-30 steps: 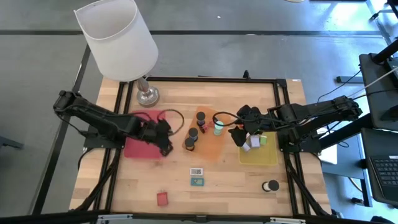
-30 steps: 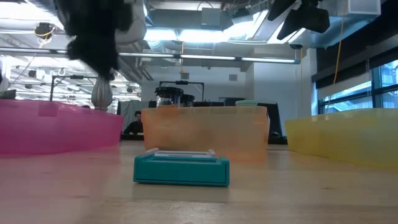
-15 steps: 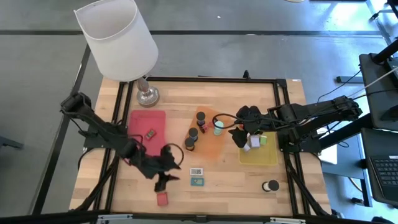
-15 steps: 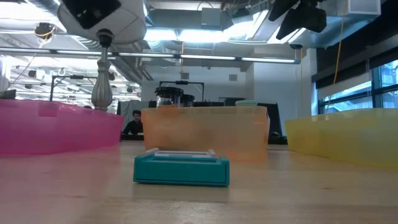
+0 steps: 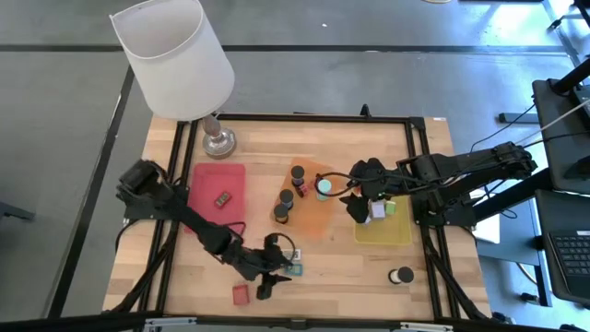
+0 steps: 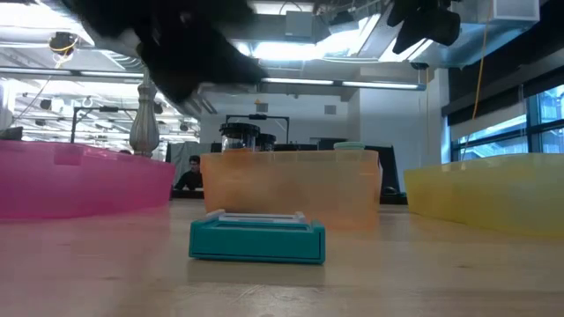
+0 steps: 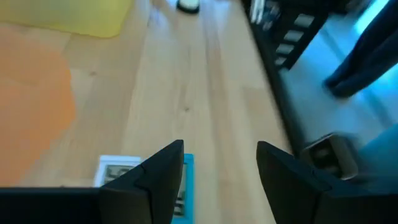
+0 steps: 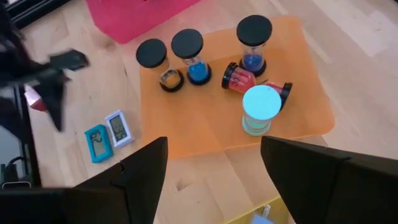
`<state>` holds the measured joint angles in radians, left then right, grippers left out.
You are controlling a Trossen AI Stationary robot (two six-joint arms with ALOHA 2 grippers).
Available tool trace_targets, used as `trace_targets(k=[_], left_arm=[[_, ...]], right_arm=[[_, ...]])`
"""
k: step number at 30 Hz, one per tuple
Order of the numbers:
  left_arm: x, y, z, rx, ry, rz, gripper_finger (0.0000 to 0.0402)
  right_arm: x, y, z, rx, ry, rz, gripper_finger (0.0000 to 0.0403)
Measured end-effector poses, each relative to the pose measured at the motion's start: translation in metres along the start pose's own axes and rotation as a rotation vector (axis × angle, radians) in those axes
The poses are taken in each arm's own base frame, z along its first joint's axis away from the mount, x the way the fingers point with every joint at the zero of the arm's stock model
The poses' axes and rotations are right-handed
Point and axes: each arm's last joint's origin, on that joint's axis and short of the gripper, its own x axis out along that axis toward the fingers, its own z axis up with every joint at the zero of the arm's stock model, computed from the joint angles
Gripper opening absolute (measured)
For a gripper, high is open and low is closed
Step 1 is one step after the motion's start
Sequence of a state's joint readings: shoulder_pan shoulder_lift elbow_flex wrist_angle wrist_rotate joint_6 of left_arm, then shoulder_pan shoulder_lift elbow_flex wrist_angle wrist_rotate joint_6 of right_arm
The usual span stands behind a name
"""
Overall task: Pick & Place Office items
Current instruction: Put the blue digital clock into the pink bin
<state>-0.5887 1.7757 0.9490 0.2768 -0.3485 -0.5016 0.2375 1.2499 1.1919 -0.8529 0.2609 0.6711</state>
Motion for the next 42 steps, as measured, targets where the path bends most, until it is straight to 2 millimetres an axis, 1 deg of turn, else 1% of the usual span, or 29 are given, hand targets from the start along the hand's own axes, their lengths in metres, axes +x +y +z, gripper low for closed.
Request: trace_targets(k=[3, 7, 11, 14, 22, 29, 42], left_arm=[[0.018, 0.004, -0.006, 0.111, 0.044, 0.029, 0.02], [0.036, 0.004, -0.006, 0.222, 0.115, 0.026, 0.02], [0.045, 0.003, -0.005, 0.3, 0.173, 0.041, 0.0202], [0.047, 0.005, -0.004, 0.336, 0.182, 0.063, 0.0203], [0.047, 0.01, -0.01, 0.353, 0.249, 0.076, 0.0203], [0.054, 0.012, -0.02, 0.313, 0.286, 0.066, 0.0203], [0.056, 0.013, -0.021, 0.315, 0.271, 0.103, 0.0203]], right_arm=[[0.0, 0.0, 0.0, 0.001, 0.007, 0.009, 0.0261], [0.0, 0.0, 0.0, 0.001, 0.012, 0.015, 0.0261], [0.0, 0.001, -0.001, 0.001, 0.019, 0.023, 0.0261], [0.0, 0.001, -0.001, 0.0, 0.021, 0.026, 0.0261], [0.0, 0.001, -0.001, 0.0, 0.021, 0.026, 0.0261], [0.0, 0.001, -0.001, 0.0, 0.021, 0.026, 0.0261], [0.0, 0.001, -0.001, -0.007, 0.021, 0.026, 0.0261]])
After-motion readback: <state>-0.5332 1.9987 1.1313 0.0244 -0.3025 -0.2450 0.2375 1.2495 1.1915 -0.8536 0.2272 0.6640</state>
